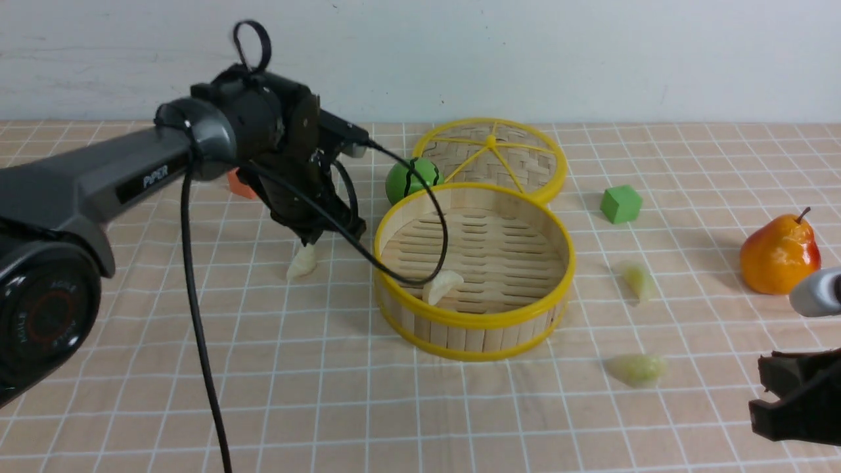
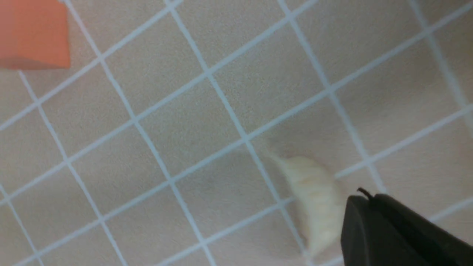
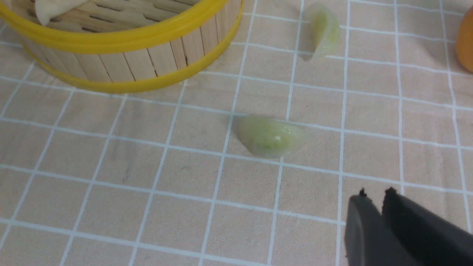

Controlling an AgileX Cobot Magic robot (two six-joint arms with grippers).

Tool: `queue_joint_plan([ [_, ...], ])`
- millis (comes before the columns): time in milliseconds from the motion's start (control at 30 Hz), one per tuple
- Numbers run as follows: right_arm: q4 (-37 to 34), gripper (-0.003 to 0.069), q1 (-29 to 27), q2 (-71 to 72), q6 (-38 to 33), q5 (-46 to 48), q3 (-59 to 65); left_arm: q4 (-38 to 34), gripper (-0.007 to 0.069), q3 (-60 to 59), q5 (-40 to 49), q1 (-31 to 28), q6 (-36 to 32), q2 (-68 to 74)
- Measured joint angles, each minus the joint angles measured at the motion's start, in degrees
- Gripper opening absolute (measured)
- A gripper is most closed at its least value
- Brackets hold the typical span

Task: Put the dumplings into the steamer on the table with the brown tablecloth.
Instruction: 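Reach for and grasp a dumpling on the table with the left gripper, then place the dumpling into the bamboo steamer basket with the left gripper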

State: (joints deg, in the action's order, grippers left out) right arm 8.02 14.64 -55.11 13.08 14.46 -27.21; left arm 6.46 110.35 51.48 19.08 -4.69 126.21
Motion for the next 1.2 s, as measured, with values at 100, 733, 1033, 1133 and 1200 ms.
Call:
queue_joint_plan([
  [100,0.0,0.0085,0.0,-0.11,0.0,-0.05,0.0,-8.29,-0.0014,2.73,1.44,0.27,0.89,-3.07],
  [733,-1.42,0.0102,0.0,-0.28,0.0,-0.4,0.0,3.29,0.0342,4.1,5.85,-0.91,20.51,5.43],
  [1033,-1.72,0.0102,0.0,-0.28,0.0,-0.4,0.0,6.04,0.0189,4.28,4.01,-0.51,21.34,8.36],
  [1133,-1.88,0.0104,0.0,-0.28,0.0,-0.4,0.0,4.17,0.0196,4.2,5.08,-0.44,20.62,6.74],
  [1200,-1.88,0.0105,0.0,-0.28,0.0,-0.4,0.0,2.13,0.0196,4.2,5.05,-0.34,19.61,4.77],
])
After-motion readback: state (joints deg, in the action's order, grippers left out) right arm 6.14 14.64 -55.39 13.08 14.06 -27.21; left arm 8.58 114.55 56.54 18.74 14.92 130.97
